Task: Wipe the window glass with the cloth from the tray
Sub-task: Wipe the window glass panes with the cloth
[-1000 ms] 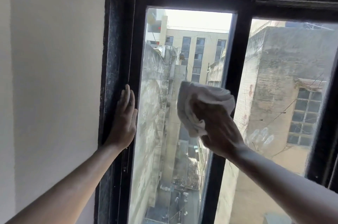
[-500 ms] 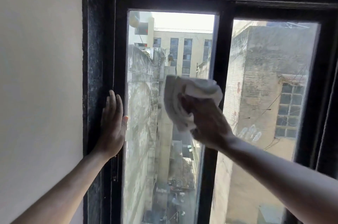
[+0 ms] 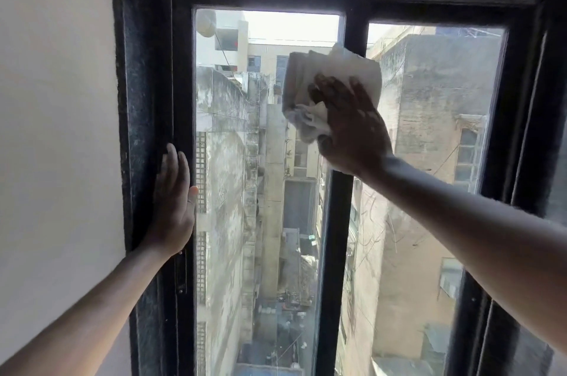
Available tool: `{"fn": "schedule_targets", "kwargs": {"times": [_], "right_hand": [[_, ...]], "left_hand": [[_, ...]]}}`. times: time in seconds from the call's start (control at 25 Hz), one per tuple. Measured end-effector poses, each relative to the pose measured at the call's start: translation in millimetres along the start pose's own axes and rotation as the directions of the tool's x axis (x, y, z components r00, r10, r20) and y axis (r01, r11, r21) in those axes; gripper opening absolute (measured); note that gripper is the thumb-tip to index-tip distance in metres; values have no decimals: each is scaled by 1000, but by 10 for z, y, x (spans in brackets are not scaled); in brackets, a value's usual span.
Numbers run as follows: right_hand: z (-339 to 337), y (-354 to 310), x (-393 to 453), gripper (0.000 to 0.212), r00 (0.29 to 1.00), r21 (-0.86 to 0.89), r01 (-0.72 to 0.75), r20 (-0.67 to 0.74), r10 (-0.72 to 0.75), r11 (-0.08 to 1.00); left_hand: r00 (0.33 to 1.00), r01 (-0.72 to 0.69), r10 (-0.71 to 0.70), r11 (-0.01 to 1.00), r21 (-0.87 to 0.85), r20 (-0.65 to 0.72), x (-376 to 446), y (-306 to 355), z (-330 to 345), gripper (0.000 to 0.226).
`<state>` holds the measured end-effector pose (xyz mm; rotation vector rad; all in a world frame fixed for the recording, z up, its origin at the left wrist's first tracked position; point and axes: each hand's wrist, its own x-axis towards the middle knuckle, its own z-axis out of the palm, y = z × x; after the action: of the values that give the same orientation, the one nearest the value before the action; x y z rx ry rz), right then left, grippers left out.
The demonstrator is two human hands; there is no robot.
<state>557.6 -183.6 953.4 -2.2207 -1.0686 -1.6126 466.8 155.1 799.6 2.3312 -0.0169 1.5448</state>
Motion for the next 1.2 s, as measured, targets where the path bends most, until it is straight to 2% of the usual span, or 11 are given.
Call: {"fn": "schedule_targets", "kwargs": {"times": [0.2, 0.4, 0.48, 0.56, 0.76, 0.84, 0.96, 1.0, 1.04, 1.12, 1.2], "right_hand": [[-129, -93, -784, 83, 946, -32, 242, 228, -229, 970], [13, -187, -538, 85, 989, -3, 45, 142, -44, 999], [102, -424, -1308, 78, 924, 12, 146, 355, -141, 989], [8, -432, -1808, 65, 846, 29, 193, 501, -181, 981], [-125, 28, -1985, 74, 963, 81, -215, 181, 197, 973], [-170, 474, -1952, 63, 873, 153, -487, 93, 478, 860], [-164, 1141, -1572, 71, 603, 226, -794, 182, 776, 564], [-59, 1153, -1508, 76, 642, 241, -762, 159, 750, 601], [94, 1083, -1506, 78, 771, 235, -633, 110, 627, 738], [380, 923, -1680, 90, 984, 72, -96, 155, 84, 993], [421, 1216, -1671, 84, 964, 25, 137, 228, -139, 990]], "left_hand": [[998, -7, 9, 999, -35, 60, 13, 18, -90, 78], [999, 35, -34, 998, -61, 21, -36, 27, -70, 76], [998, 67, -67, 998, -9, 0, -25, 183, -118, 74], [996, -84, 84, 991, 108, 8, 63, 494, -94, 83], [809, -530, 388, 806, 262, 442, 391, 1514, 333, 122], [772, -590, 403, 742, 319, 492, 475, 1754, 542, 131], [764, -628, 441, 678, 382, 471, 533, 1888, 780, 136], [768, -632, 463, 661, 404, 443, 526, 1888, 829, 136], [775, -630, 487, 649, 427, 403, 509, 1871, 863, 135], [783, -621, 520, 629, 468, 340, 477, 1826, 898, 132], [777, -627, 536, 610, 485, 329, 472, 1818, 920, 130]]}}
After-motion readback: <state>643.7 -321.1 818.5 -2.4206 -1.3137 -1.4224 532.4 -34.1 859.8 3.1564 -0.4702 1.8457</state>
